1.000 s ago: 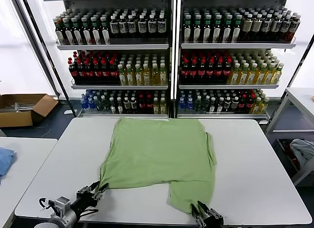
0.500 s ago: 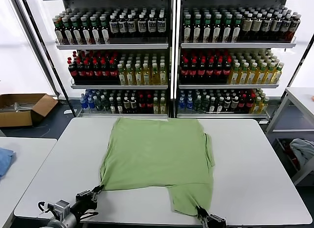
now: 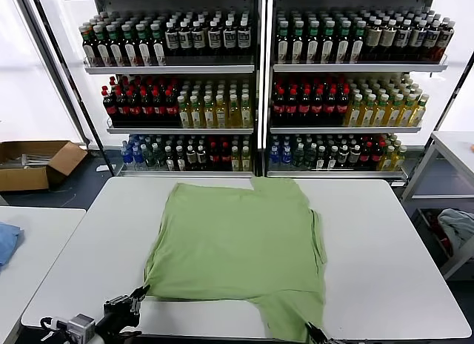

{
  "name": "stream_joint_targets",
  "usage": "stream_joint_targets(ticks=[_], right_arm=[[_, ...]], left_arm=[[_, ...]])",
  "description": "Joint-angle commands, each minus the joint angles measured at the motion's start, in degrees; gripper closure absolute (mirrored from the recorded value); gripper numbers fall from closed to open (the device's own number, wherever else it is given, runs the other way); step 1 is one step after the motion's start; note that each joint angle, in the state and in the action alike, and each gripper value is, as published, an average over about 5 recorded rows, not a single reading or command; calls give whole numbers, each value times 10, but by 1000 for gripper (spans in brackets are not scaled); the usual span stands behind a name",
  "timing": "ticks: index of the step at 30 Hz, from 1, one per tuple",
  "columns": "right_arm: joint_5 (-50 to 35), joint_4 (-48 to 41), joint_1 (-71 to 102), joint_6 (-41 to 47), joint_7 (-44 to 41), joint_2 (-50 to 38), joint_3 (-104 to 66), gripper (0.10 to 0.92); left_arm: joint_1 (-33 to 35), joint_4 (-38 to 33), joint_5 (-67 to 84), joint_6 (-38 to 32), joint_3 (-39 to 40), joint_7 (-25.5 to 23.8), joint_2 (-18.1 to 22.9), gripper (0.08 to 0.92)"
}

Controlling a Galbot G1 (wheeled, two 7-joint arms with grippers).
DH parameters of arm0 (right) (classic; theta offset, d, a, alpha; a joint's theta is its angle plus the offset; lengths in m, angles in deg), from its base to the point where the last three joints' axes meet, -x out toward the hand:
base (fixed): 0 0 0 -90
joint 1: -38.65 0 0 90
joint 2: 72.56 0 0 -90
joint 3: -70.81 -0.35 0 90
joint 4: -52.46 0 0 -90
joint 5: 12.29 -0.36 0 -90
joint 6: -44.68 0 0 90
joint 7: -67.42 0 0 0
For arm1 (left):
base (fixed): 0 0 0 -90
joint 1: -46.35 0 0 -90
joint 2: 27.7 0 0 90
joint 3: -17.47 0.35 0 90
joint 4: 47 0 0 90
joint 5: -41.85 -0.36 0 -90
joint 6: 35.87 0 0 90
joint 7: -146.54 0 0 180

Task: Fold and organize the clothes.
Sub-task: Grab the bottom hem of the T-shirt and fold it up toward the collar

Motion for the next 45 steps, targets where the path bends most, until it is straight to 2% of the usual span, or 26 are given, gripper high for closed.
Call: stream_joint_targets(ticks=[1,4,7,15,21,29,36,40,45], right_arm=[[-36,41,48,-28,-2,1,-17,918],[-63,48,15,-7,16,-6,-16,918],[-89,46,-46,30,42,-21,-12,918],[-219,-24,-245,95,104,-74,-7,918],[-251,-71,-324,120,127,-116,-1,918],[-277,-208,-475,157,153,-134,69,918],[-276,-304,-556,176,164,-131,132,915],[-272,-308,-564,185,166,-131,143,843],[-271,-279,-535,184,167,-134,119,705]], left_arm=[[85,-108,1,1,-20,2,21,914],[63,-113,26,12,-14,12,10,914],[9,-96,72,32,-2,34,-18,914],[-122,13,251,13,36,120,-103,914],[-197,76,324,9,69,156,-150,914],[-300,167,326,23,143,162,-144,914],[-343,229,310,32,165,172,-128,914],[-337,238,271,38,154,175,-128,908],[-308,218,247,38,124,181,-127,807]])
